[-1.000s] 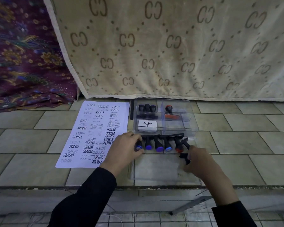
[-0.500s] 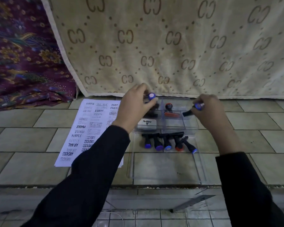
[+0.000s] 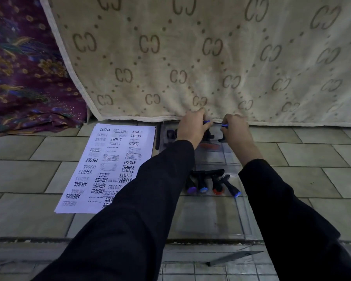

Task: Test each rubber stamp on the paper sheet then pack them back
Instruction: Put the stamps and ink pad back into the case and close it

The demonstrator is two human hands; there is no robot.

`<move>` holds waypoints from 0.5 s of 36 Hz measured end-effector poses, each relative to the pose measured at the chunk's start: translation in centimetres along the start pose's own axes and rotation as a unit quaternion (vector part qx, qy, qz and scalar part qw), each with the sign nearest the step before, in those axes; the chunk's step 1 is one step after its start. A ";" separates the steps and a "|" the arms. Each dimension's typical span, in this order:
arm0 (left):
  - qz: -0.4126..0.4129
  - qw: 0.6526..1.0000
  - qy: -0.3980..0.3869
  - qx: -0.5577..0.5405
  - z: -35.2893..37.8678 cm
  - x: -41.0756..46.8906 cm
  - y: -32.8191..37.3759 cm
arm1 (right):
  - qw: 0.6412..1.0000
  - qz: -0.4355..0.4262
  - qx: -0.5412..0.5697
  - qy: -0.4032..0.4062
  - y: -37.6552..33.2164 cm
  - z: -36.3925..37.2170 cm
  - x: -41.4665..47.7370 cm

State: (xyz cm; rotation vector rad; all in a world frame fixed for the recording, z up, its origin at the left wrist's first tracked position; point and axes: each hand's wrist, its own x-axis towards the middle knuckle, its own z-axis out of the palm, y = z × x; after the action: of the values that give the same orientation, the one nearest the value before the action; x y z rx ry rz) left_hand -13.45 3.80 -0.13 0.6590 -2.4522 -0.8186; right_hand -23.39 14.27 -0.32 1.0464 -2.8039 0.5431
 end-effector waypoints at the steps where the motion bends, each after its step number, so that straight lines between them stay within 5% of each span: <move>1: 0.001 1.000 -0.006 0.016 0.1 0.0 0.0 | 1.000 0.002 -0.005 -0.011 0.0 0.1 0.2; 18: 0.030 0.967 -0.176 0.184 0.9 0.3 1.8 | 0.995 0.034 -0.031 -0.089 0.6 1.3 1.4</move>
State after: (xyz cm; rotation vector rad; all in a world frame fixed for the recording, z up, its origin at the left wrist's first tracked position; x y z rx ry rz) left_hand -14.69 5.28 0.48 0.6022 -2.9728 -0.4883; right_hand -24.85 13.33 -1.43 1.0379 -2.9999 0.3846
